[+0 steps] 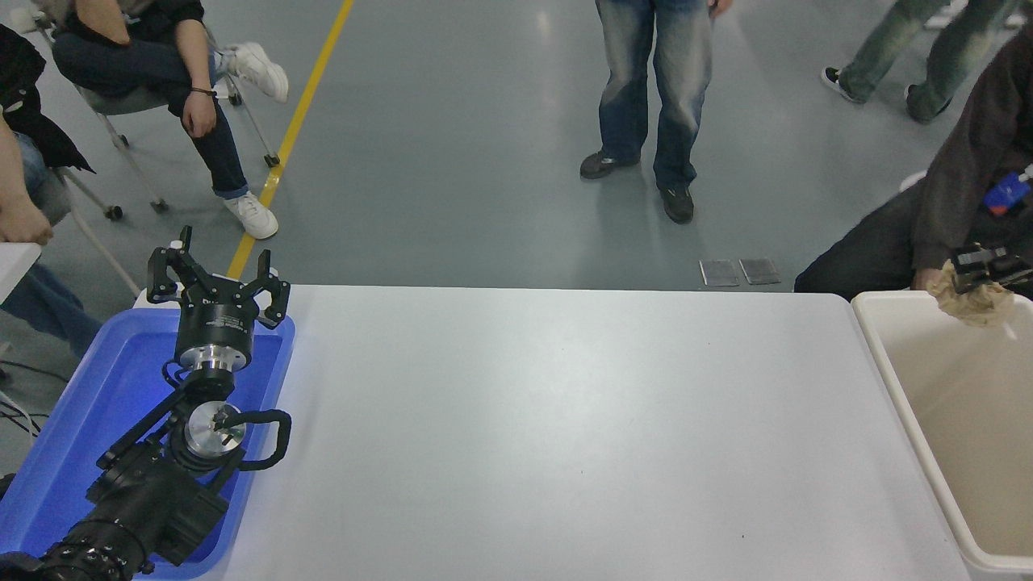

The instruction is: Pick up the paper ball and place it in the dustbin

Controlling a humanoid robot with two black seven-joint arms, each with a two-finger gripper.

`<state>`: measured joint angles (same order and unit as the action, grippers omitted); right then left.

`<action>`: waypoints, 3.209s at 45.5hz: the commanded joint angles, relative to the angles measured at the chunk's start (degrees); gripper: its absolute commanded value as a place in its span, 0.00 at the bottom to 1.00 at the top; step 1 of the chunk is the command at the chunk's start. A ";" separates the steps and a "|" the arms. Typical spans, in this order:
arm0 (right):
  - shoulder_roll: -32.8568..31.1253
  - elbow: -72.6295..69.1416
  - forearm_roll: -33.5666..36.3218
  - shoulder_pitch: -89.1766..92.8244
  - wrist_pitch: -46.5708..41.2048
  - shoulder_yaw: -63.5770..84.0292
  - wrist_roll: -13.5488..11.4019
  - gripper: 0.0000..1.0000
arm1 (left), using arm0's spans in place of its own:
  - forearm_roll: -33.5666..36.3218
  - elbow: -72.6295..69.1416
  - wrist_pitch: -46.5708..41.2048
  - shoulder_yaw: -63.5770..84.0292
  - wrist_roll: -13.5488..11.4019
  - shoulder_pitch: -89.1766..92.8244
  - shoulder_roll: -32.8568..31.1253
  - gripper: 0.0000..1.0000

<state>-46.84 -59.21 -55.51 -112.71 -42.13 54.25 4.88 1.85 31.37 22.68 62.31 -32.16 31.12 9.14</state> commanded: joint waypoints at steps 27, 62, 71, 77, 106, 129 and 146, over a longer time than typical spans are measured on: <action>-3.16 1.90 0.05 -8.24 -2.70 9.91 -0.13 0.00 | 0.00 0.01 0.00 0.00 0.00 -0.01 0.00 0.99; 5.43 38.29 1.27 59.87 25.51 -28.31 1.10 0.00 | 0.00 0.01 0.00 0.00 -0.09 -0.01 0.00 0.99; 15.63 46.20 7.07 70.16 31.49 -31.14 1.01 0.00 | 0.00 0.01 0.00 0.00 -0.09 -0.01 0.00 0.99; 18.89 47.09 9.28 72.01 32.72 -30.96 0.57 0.00 | 0.00 -0.08 0.00 0.00 -0.09 -0.01 0.00 0.99; 19.07 47.09 9.45 71.75 34.48 -32.54 0.31 1.00 | 0.00 0.00 0.00 0.00 -0.09 0.08 0.00 0.99; 16.96 43.58 12.00 69.73 39.75 -51.32 0.40 1.00 | 0.00 0.01 0.00 0.00 -0.09 0.08 0.00 0.99; 17.39 23.01 28.76 69.81 39.41 -100.56 0.83 1.00 | 0.00 -0.08 0.00 0.00 -0.09 0.08 0.00 0.99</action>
<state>-29.88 -25.94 -40.21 -43.10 -2.90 -22.73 5.48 1.85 31.32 22.68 62.31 -32.27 31.21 9.14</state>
